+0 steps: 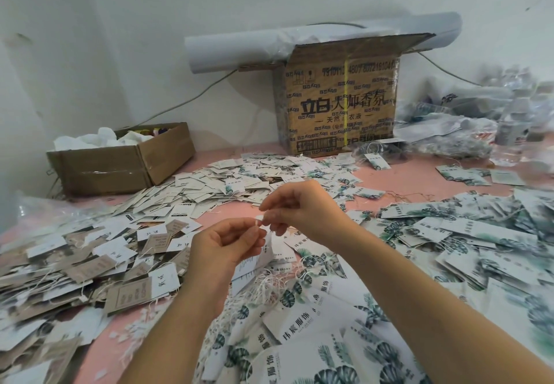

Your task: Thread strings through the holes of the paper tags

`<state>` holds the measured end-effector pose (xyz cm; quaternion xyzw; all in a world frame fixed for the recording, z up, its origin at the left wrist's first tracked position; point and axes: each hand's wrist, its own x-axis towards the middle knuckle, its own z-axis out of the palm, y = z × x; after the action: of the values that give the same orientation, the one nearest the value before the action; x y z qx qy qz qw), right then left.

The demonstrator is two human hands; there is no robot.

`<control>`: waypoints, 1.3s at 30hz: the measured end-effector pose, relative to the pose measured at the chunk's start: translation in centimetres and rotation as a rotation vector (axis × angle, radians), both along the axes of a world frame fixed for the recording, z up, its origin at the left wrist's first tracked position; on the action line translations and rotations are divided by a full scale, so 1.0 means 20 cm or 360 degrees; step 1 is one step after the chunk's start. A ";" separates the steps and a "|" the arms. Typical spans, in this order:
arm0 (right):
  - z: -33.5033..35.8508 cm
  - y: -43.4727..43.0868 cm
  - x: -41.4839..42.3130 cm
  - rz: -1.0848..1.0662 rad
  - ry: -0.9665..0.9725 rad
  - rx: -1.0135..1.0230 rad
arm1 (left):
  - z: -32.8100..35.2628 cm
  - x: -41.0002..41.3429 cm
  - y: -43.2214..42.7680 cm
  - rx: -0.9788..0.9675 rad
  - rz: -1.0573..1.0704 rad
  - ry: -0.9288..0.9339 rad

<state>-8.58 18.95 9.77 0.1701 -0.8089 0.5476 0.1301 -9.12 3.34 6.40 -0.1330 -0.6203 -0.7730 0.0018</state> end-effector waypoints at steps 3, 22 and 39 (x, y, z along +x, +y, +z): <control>0.00 0.00 0.00 0.0025 -0.0011 0.0015 | 0.00 0.00 0.00 -0.0015 0.0014 -0.0022; 0.00 -0.03 0.01 -0.0058 -0.0081 0.0382 | 0.01 0.02 0.01 -0.0421 0.0145 0.0108; 0.00 0.00 0.01 0.0022 -0.0281 0.0277 | -0.04 0.02 0.00 -0.1055 0.0330 0.0666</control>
<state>-8.35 18.98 9.70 0.1373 -0.8606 0.4889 0.0393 -8.74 3.33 5.52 -0.2176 -0.8323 -0.4831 0.1631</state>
